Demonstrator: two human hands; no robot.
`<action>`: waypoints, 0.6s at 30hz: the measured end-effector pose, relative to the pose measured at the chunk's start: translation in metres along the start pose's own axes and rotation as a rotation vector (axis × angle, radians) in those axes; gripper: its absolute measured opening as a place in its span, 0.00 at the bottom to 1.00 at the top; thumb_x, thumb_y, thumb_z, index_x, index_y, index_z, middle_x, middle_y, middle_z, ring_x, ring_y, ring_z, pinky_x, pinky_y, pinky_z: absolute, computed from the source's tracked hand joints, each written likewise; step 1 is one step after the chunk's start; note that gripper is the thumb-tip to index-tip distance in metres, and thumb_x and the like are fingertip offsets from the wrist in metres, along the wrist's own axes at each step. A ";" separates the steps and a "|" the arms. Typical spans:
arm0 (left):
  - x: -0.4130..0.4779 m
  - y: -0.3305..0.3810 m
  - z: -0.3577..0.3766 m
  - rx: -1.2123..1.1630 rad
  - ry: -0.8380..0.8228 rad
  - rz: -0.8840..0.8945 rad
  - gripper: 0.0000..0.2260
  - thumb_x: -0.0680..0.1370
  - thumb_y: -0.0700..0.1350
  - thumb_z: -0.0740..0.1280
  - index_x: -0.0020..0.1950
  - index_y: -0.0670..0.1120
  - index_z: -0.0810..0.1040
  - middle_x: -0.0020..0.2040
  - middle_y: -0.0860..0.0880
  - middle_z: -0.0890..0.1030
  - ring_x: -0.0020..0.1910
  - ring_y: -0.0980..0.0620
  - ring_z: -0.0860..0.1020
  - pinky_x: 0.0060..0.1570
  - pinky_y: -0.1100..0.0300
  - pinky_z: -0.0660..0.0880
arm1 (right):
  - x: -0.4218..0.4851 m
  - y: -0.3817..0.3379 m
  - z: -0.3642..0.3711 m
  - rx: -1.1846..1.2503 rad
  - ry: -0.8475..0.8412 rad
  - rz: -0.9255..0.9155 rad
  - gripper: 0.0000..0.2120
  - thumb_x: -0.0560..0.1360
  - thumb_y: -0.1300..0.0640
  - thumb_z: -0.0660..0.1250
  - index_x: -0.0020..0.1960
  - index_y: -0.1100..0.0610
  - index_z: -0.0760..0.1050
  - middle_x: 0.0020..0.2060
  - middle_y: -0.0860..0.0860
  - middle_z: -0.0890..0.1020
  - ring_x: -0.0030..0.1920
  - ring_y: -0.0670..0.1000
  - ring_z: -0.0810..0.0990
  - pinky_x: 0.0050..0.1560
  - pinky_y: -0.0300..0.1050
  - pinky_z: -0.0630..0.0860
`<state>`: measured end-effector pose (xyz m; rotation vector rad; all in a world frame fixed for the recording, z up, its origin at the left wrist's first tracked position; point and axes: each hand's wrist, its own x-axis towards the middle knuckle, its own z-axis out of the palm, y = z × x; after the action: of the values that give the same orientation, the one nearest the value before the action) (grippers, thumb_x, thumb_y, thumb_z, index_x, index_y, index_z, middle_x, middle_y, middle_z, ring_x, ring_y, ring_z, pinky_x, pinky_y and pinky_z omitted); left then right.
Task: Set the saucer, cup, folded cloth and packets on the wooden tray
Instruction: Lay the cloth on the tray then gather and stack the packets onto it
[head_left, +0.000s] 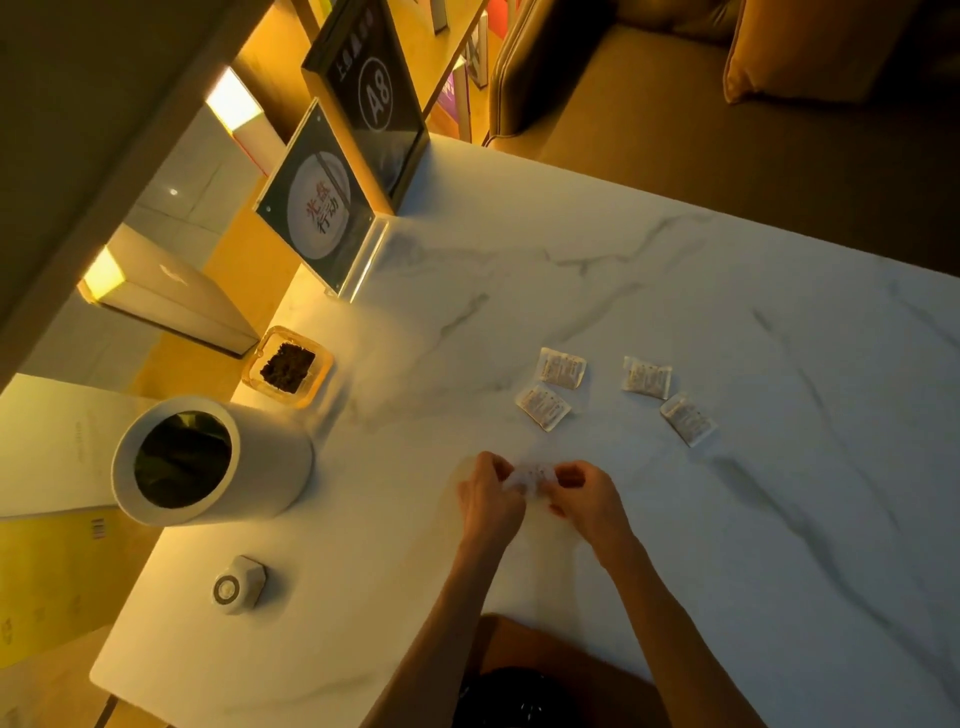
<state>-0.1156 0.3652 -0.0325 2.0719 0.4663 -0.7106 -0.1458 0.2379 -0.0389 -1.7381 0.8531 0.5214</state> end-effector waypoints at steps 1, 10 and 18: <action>0.006 0.008 -0.004 -0.020 -0.004 0.018 0.06 0.74 0.42 0.69 0.47 0.48 0.73 0.47 0.46 0.76 0.49 0.45 0.73 0.48 0.48 0.75 | 0.001 -0.004 -0.001 0.071 0.021 -0.003 0.16 0.71 0.52 0.74 0.53 0.61 0.77 0.39 0.53 0.82 0.38 0.51 0.82 0.42 0.46 0.81; 0.065 0.086 -0.006 0.117 -0.061 0.332 0.08 0.73 0.31 0.67 0.51 0.36 0.81 0.47 0.38 0.82 0.43 0.46 0.79 0.37 0.65 0.73 | 0.034 -0.041 0.003 0.212 0.206 0.037 0.19 0.73 0.49 0.72 0.52 0.66 0.78 0.40 0.58 0.81 0.38 0.53 0.77 0.33 0.40 0.71; 0.074 0.087 0.008 0.272 -0.067 0.321 0.12 0.74 0.33 0.67 0.57 0.39 0.79 0.55 0.37 0.78 0.54 0.40 0.77 0.52 0.52 0.77 | 0.033 -0.045 0.020 0.186 0.426 0.042 0.21 0.71 0.48 0.73 0.56 0.61 0.73 0.48 0.56 0.82 0.42 0.50 0.78 0.34 0.33 0.71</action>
<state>-0.0128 0.3158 -0.0297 2.2961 -0.0072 -0.6756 -0.0894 0.2542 -0.0405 -1.6845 1.1982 0.0896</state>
